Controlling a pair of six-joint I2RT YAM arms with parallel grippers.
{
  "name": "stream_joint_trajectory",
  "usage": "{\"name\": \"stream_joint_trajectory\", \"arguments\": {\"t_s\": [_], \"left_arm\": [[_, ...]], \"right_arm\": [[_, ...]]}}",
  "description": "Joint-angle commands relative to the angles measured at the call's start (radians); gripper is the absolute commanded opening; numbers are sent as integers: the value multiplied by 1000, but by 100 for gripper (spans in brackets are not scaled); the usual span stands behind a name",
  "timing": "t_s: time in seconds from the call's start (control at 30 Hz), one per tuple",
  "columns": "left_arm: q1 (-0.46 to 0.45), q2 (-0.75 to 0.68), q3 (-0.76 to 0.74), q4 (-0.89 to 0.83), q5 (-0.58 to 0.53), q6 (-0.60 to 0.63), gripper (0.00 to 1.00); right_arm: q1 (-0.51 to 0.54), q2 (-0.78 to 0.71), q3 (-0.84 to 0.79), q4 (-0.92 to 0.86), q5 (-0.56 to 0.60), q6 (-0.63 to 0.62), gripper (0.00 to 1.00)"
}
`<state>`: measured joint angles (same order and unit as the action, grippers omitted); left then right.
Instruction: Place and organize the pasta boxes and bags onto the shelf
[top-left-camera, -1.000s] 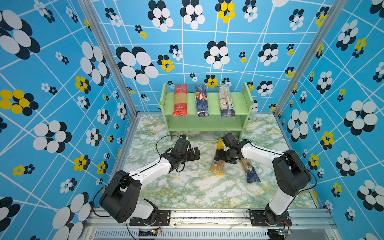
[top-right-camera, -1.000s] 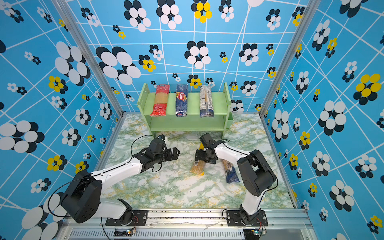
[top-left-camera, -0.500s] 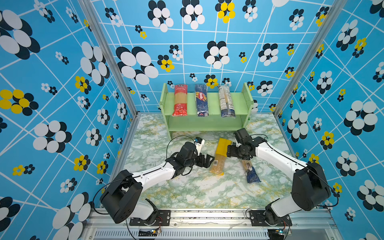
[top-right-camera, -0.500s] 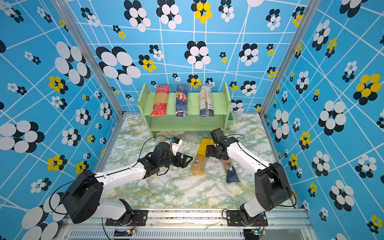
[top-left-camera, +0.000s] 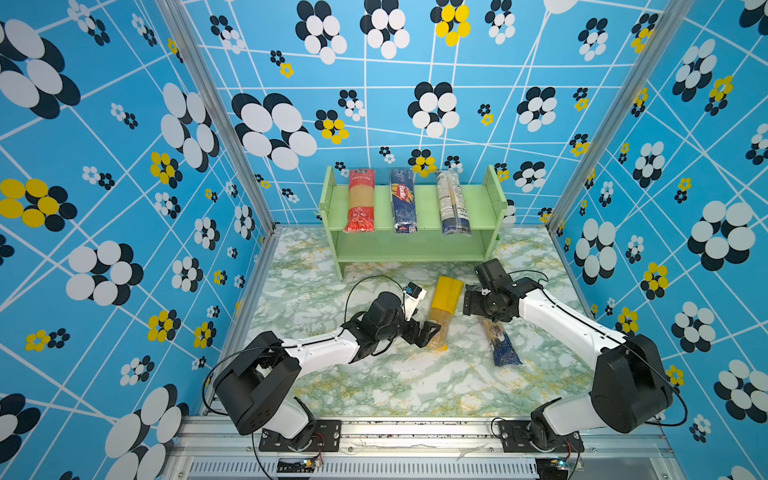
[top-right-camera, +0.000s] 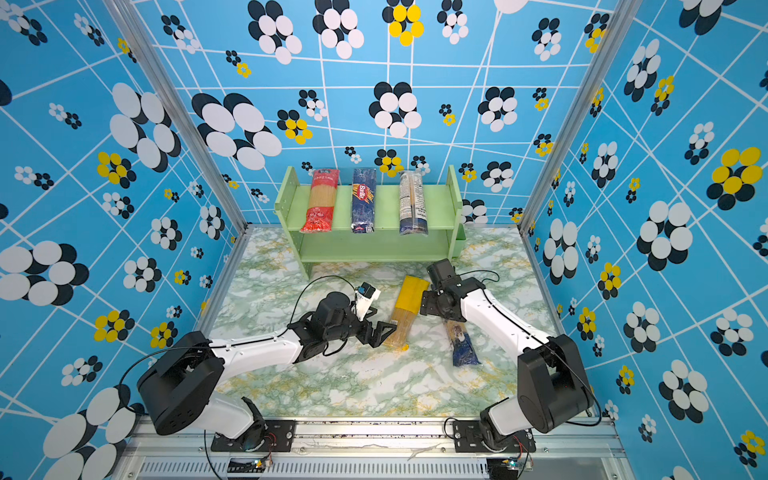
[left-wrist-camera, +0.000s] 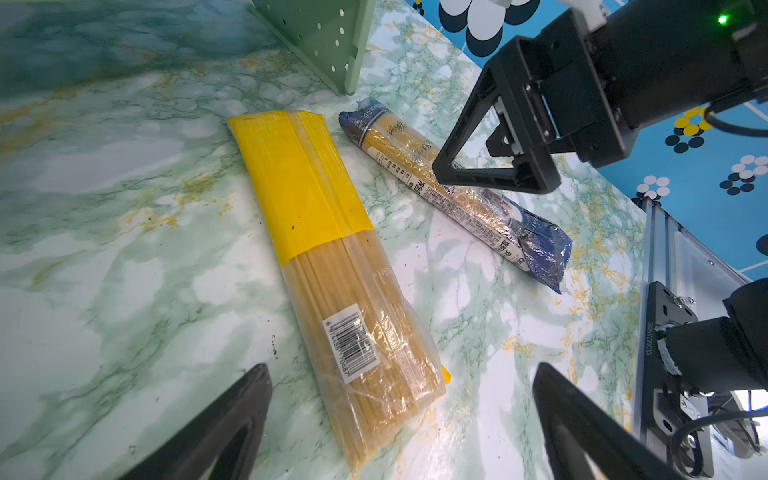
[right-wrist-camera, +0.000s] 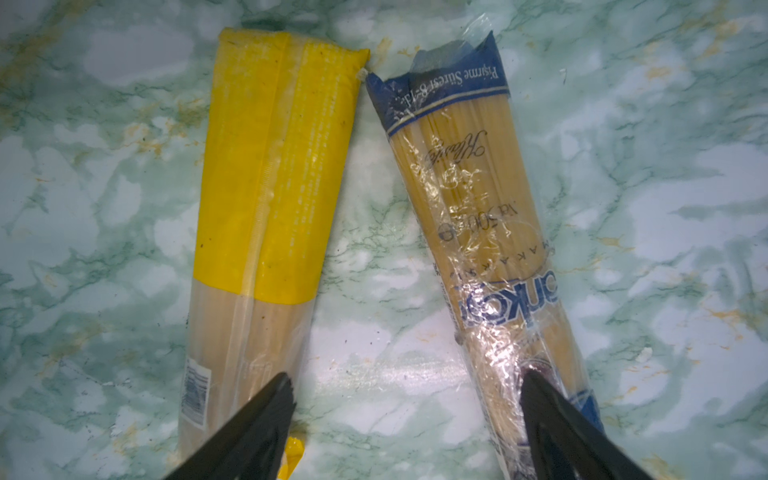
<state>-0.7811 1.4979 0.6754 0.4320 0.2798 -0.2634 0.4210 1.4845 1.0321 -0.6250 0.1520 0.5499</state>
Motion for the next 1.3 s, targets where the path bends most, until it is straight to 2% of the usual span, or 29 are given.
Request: {"name": "stream_joint_trajectory", "arguments": {"t_s": [0.0,0.23,0.5,0.87,1.27], "left_arm": [[-8,21,-29,60,-32,38,99],[-20,17,-63,82,-92,32,99],[-21,-21,-90,37,-145,33,99],[-20,-51,-121,24,-194,29,99],[-19,-39,-129,41,-214,16,99]], "right_arm": [[-1,34,-26,67,56,53,87],[74,126,15,65,202,78,87],[105,234,60,87,269,122,87],[152,365,149,131,285,122,87],[202,438,204,200,163,89,87]]}}
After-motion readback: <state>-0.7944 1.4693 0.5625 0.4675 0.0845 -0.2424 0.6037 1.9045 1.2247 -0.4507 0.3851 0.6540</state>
